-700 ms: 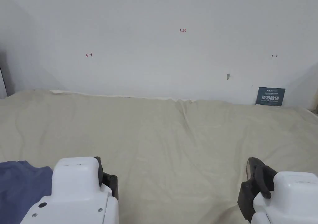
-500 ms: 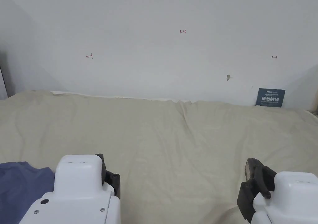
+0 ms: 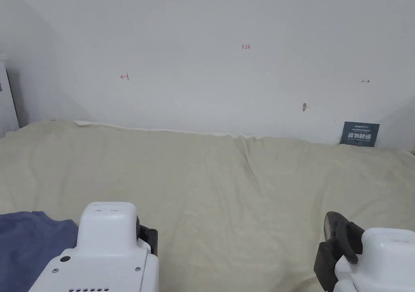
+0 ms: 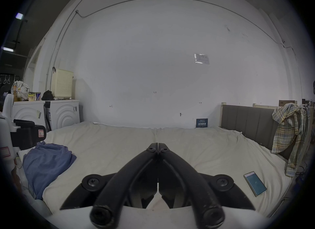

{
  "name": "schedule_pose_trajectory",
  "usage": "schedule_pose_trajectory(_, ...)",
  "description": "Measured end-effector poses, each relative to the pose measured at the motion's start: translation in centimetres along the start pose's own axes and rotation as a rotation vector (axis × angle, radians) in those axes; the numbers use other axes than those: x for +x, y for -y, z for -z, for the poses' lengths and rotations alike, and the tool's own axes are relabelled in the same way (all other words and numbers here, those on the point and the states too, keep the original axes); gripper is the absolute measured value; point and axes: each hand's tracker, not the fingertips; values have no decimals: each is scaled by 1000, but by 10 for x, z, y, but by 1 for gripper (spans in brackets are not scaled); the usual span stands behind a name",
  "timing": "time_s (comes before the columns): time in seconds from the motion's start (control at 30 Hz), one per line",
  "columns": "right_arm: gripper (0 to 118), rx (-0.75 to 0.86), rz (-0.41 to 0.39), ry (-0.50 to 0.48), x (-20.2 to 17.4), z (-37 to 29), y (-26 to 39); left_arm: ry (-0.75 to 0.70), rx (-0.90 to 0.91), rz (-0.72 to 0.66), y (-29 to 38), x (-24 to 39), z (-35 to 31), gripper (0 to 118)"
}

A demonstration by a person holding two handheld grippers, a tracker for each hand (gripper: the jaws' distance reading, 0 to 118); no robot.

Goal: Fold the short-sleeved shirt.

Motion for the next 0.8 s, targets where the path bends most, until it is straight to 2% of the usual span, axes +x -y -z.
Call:
schedule_pose_trajectory(0.23,0,-1,-9,-5,-5,-1,-1,-2,-8,-5,1,-5,2,0)
schedule_pose_trajectory(0.37,0,-6,-4,-47,-11,4,-5,-32,-5,-10,-1,-12,-3,0)
schedule_pose_trajectory(0.57,0,-11,8,-248,-57,22,-11,-219,-4,-30,-5,-63,-18,0)
schedule_pose_trajectory(0.7,0,-5,26,-415,-108,32,-13,-391,-11,-61,-6,-115,-39,0)
schedule_pose_trajectory(0.8,0,-7,-10,-534,-153,35,-14,-540,-6,-31,-7,-147,-57,0)
